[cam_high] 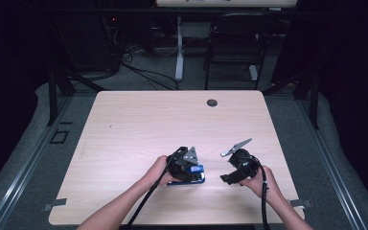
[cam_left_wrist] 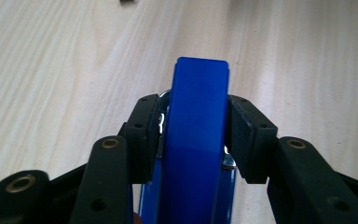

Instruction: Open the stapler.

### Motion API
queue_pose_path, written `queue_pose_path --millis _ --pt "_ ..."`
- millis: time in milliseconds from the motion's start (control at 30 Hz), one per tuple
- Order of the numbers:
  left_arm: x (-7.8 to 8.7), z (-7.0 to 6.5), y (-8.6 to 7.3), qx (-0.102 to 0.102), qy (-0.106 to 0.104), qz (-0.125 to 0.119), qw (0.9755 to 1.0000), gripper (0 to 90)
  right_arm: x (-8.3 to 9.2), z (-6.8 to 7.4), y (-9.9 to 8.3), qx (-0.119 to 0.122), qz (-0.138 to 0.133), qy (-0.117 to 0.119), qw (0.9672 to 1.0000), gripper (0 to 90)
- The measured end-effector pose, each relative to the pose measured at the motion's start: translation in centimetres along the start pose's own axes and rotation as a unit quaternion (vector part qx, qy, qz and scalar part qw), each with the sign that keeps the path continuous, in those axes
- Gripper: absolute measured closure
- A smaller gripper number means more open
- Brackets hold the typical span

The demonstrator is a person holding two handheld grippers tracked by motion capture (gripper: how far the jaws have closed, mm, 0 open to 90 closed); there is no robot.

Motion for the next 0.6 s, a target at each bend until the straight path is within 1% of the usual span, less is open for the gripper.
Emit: queue_pose_path --millis 33,67,133,200,233,267,300,333,367,533,600 --pt "0.0 0.0 0.0 0.001 -0.002 -0.002 1.0000 57.9 0.0 0.0 0.0 0.001 0.002 -0.002 1.0000 29.0" --pt "-0.1 -0.1 0.0 0.000 0.000 -0.001 1.0000 59.1 -0.1 0.1 0.0 0.002 0.003 0.002 1.0000 29.7" --pt "-0.2 -0.2 0.1 -0.005 0.002 -0.001 1.0000 61.2 -0.1 0.1 0.0 0.001 0.000 0.001 1.0000 30.6" --pt "-0.2 -0.3 0.1 -0.006 0.003 -0.001 1.0000 61.8 -0.1 0.2 0.1 0.005 -0.005 0.003 1.0000 31.1" --pt "-0.2 -0.2 0.1 -0.008 0.003 -0.001 1.0000 62.0 0.0 0.2 0.1 0.008 0.001 0.001 1.0000 31.8" --pt "-0.2 -0.2 0.1 -0.007 0.005 -0.006 0.9999 62.3 0.0 0.2 0.1 0.008 0.000 0.003 1.0000 33.1" --pt "-0.2 -0.2 0.0 -0.009 0.004 -0.006 0.9999 62.4 -0.1 0.3 0.2 0.007 -0.003 0.008 0.9999 36.2" --pt "-0.1 -0.2 0.0 -0.011 0.004 -0.006 0.9999 62.7 -0.2 0.4 0.2 0.010 0.000 0.006 0.9999 43.4" --pt "0.0 -0.2 0.1 -0.011 0.004 -0.007 0.9999 62.8 -0.3 0.5 0.3 0.012 0.002 0.003 0.9999 46.4" --pt "0.4 0.0 0.0 -0.010 -0.002 -0.014 0.9998 63.4 -0.2 0.9 0.6 0.026 -0.004 0.007 0.9996 63.7" --pt "0.6 0.1 0.0 -0.009 -0.005 -0.017 0.9998 63.5 -0.2 1.1 0.7 0.030 -0.013 0.010 0.9994 68.9"
Point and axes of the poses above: each handheld gripper's, and its own axes: x roughly backward along the jaws, y roughly out of its top, z roughly to its left, the point moved 3 cm from there along -x, roughly forward along the jaws, and after that the axes turned 10 degrees about y, right-handed, at the moved point
